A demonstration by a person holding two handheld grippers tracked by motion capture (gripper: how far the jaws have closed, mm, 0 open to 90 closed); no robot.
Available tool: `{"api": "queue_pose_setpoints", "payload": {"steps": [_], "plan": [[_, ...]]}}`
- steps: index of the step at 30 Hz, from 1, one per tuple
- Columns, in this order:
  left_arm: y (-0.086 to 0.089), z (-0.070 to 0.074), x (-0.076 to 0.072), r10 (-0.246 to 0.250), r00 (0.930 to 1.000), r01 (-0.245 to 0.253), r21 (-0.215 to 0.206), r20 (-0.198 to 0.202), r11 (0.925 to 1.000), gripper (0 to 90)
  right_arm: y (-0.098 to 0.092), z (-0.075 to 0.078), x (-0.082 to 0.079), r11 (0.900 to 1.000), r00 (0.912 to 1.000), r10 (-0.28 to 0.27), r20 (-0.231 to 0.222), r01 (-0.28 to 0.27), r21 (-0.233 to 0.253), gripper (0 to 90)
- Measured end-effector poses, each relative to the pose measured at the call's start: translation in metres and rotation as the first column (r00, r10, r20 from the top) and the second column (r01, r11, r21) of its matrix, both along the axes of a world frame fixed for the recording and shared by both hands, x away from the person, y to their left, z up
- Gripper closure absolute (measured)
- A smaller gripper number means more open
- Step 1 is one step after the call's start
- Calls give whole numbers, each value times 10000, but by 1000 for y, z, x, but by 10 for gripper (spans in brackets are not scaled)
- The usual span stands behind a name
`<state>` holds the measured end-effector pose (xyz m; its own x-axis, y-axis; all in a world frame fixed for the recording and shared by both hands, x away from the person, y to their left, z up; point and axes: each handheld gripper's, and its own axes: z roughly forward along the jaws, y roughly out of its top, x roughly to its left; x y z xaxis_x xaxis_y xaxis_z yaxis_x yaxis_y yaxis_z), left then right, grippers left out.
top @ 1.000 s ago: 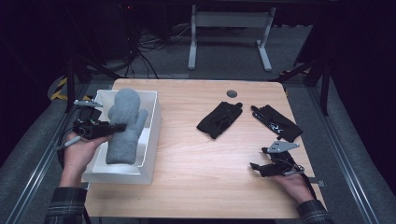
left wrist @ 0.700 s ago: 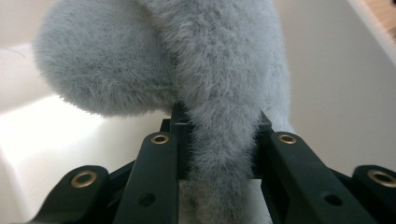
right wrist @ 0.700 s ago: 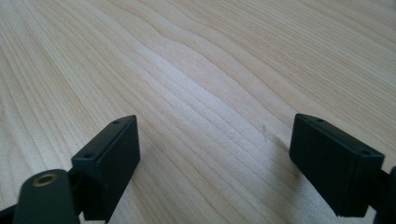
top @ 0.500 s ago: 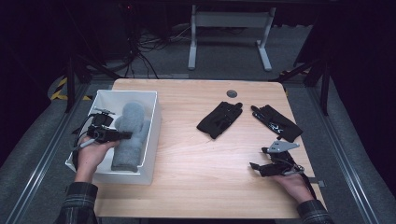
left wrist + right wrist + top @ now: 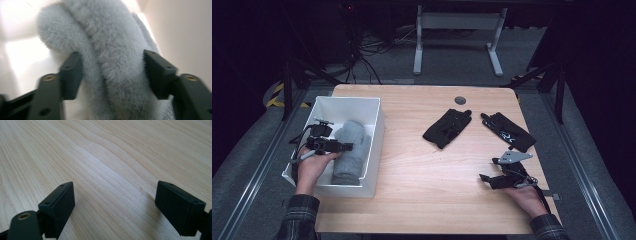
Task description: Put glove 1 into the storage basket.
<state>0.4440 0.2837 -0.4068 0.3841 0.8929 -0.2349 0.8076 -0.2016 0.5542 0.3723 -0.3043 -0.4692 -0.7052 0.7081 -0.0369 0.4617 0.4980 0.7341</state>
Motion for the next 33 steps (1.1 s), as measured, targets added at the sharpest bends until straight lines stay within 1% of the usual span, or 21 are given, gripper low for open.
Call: {"api": "queue_pose_setpoints", "payload": {"steps": [2, 3, 5, 7, 9, 12, 13, 14, 17, 18, 19, 21, 22, 23, 24, 26, 27, 30, 31, 32, 33], "plan": [[-2, 8, -2, 148, 9992, -151, 101, 369, 9998, 280, 0, 0, 0, 10000, 10000, -2, 1, 2, -1, 167], [-2, 14, -3, 250, 9981, -259, 140, 563, 9996, 272, 0, 0, 0, 10000, 10000, -6, -2, 6, 5, 167], [-4, 25, -5, 233, 9957, -245, 125, 902, 9996, 247, 0, 0, 0, 10000, 10000, -3, -3, 3, 4, 167], [-6, 37, -7, 93, 9930, -113, 167, 1175, 9998, 230, 0, 0, 0, 10000, 10000, -16, -7, 16, 19, 167], [-11, 51, -10, -130, 9889, 130, 7, 1478, 9999, 226, 0, 0, 0, 10000, 10000, -3, 1, 3, 1, 167], [-18, 67, -15, -416, 9832, 457, -190, 1775, 9988, 210, 0, 0, 0, 10000, 10000, -5, -2, 5, 2, 168], [-18, 67, -15, -416, 9832, 457, -190, 1775, 9988, 206, 0, 0, 0, 10000, 10000, -6, 2, 6, -1, 167], [-24, 74, -17, -554, 9787, 616, -255, 1978, 9978, 206, 0, 0, 0, 10000, 10000, -6, 2, 6, -1, 167], [-35, 86, -21, -857, 9711, 965, -378, 2228, 9946, 191, 0, 0, 0, 10000, 10000, -14, 2, 14, -1, 167], [-44, 91, -24, -1096, 9654, 1230, -429, 2367, 9915, 183, 0, 0, 0, 10000, 10000, -20, 3, 20, -2, 167], [-44, 91, -24, -1096, 9654, 1230, -429, 2367, 9915, 174, 0, 0, 0, 10000, 10000, -20, 3, 20, -2, 167], [-55, 96, -27, -1365, 9588, 1520, -440, 2490, 9874, 168, 0, 0, 0, 10000, 10000, -26, 5, 26, -3, 167], [-64, 98, -30, -1541, 9542, 1710, -451, 2566, 9842, 157, 0, 0, 0, 10000, 10000, -31, 6, 31, -4, 167], [-64, 98, -30, -1541, 9542, 1710, -451, 2566, 9842, 156, 0, 0, 0, 10000, 10000, -31, 6, 31, -4, 167], [-69, 100, -32, -1636, 9502, 1824, -474, 2653, 9821, 156, 0, 0, 0, 10000, 10000, -36, 7, 36, -8, 164], [-81, 102, -35, -1913, 9405, 2152, -564, 2808, 9749, 155, 0, 0, 0, 10000, 10000, -58, -1, 58, -1, 163], [-87, 103, -36, -2062, 9360, 2305, -539, 2852, 9716, 154, 0, 0, 0, 10000, 10000, -62, -4, 62, -5, 162], [-105, 105, -40, -2395, 9281, 2648, -533, 2853, 9628, 147, 1, 0, 0, 10000, 10000, -98, -12, 98, 1, 158], [-109, 105, -41, -2526, 9231, 2786, -514, 2900, 9590, 147, 1, 0, 0, 10000, 10000, -99, -9, 99, 0, 157], [-115, 105, -42, -2558, 9227, 2834, -574, 2885, 9573, 147, 1, 0, 0, 9999, 9999, -101, -29, 101, 7, 157], [-120, 105, -44, -2666, 9191, 2935, -526, 2902, 9545, 147, 1, 0, 0, 10000, 10000, -95, -2, 95, -1, 157]]}}
